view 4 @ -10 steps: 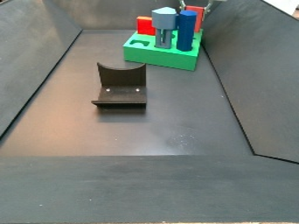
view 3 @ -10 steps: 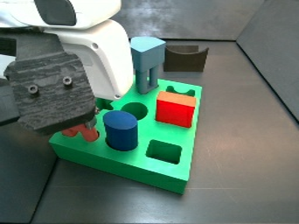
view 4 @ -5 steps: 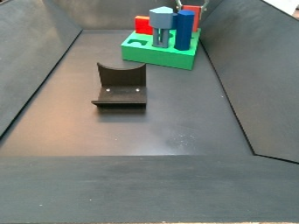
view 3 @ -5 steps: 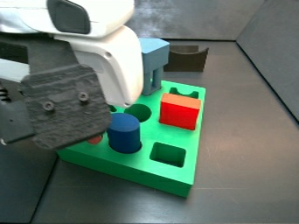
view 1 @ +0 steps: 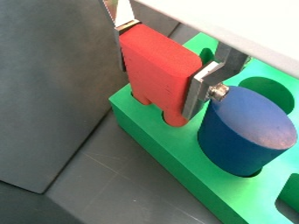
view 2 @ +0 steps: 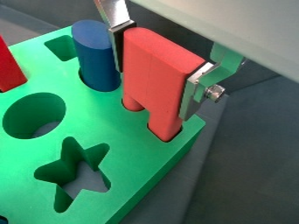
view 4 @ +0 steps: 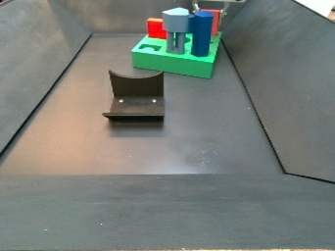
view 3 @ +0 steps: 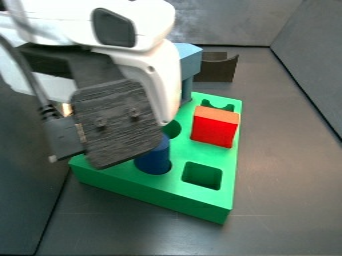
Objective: Pick up the square-circle object. Move up. Move to above the board. Insert the square-circle object.
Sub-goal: Insert the square-circle object.
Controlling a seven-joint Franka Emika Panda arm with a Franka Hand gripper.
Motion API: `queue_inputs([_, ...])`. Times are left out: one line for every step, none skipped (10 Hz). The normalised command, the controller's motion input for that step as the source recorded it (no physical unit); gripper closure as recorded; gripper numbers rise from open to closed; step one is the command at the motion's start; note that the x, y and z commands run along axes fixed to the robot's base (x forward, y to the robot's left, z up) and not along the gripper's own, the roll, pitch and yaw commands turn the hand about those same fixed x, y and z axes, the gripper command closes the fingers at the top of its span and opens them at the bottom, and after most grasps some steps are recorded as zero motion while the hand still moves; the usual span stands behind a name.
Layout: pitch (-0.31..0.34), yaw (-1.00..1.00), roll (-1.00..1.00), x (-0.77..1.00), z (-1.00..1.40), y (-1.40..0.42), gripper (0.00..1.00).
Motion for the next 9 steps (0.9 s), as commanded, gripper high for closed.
queue_inputs([0.0, 0.0, 0.0, 0.41, -1.0, 0.18, 1.0])
queue_inputs([0.03, -0.09, 0.01, 0.49, -1.0, 0.3, 1.0])
queue_inputs([0.066, -0.2, 0.0, 0.55, -1.0, 0.49, 1.0])
queue_inputs([0.163, -0.19, 0.0, 0.58, -0.95, 0.64, 1.0])
queue_inputs([0.226, -0.05, -0.24, 0.47, -0.51, 0.55, 1.0])
queue_inputs([0.089, -0.01, -0.2, 0.22, -0.32, 0.26, 1.0])
queue_inputs([0.0, -0.03, -0.17, 0.08, -0.25, 0.09, 1.0])
queue_inputs([-0.003, -0.03, -0.15, 0.0, -0.23, 0.12, 1.0])
queue_inputs([0.003, 0.0, 0.0, 0.01, 0.0, 0.13, 1.0])
